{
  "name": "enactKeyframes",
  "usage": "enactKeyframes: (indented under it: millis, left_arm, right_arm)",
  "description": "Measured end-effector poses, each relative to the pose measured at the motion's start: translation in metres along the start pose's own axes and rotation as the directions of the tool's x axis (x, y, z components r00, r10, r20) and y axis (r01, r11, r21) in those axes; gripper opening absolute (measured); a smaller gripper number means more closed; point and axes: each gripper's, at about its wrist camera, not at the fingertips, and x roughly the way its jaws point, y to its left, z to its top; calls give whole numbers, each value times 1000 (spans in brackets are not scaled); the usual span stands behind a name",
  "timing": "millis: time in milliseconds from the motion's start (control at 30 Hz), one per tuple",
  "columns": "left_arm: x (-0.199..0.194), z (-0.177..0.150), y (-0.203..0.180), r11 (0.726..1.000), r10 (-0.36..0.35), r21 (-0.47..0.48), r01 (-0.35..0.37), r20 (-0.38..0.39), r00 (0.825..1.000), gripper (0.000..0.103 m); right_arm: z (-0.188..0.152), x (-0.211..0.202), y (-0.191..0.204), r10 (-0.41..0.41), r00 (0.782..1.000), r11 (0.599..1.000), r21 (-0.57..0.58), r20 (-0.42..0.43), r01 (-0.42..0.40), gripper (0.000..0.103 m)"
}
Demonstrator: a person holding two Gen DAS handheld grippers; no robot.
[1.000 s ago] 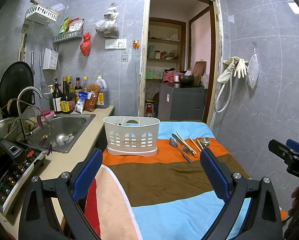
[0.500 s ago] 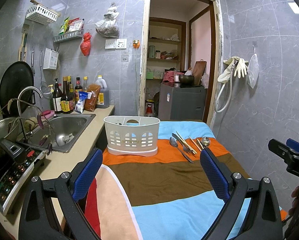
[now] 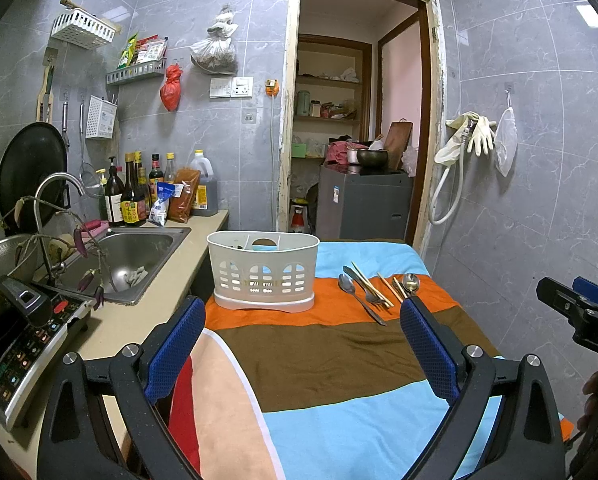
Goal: Organize utensils
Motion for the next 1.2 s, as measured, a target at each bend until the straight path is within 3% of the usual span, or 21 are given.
enactKeyframes:
  millis: [1200]
  left_arm:
    - [-2, 2, -3, 1000, 1, 4, -1, -2, 1000, 95]
  right_arm:
    - [2, 4, 0, 0, 1000, 1000, 1, 0, 0, 103]
